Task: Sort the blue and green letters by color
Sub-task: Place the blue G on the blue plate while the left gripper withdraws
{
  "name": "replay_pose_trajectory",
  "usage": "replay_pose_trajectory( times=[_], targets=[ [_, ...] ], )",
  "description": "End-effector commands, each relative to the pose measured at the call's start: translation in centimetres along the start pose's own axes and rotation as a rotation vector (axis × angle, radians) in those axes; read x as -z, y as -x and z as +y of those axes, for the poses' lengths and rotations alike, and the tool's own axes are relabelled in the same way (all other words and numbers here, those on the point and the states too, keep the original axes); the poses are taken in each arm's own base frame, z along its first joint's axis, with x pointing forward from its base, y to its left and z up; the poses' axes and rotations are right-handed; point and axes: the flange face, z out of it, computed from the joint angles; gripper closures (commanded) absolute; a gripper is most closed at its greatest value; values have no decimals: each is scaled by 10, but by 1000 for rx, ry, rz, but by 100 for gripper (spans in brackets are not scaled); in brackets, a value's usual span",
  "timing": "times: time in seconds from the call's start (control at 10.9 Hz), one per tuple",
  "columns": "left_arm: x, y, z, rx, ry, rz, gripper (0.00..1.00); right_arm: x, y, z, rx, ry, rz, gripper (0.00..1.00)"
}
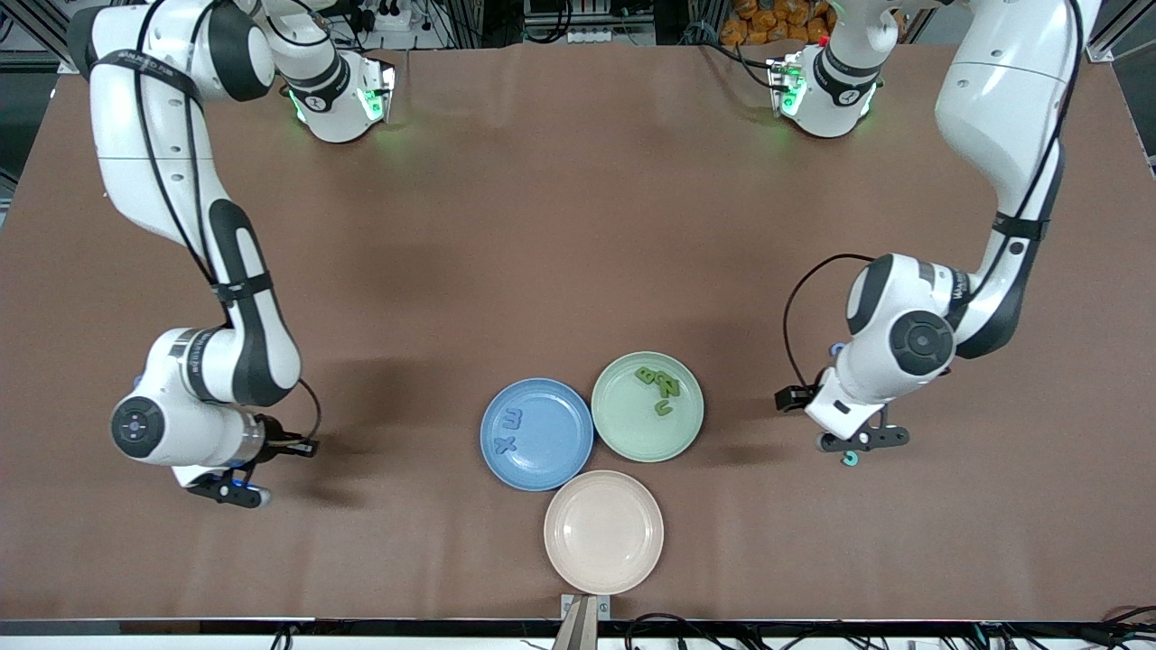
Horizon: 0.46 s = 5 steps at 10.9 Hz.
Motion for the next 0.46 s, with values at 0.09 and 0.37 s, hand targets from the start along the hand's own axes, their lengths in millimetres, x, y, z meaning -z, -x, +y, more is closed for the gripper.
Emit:
replay_pose_trajectory(
  times=[0.09,0.37],
  targets=[
    [45,8,-98,-122,-61,25,0,8,21,-72,-152,-82,-35,100],
    [98,23,-121,-97,-91,44,0,10,40,-128,-326,-146,-62,100]
  ],
)
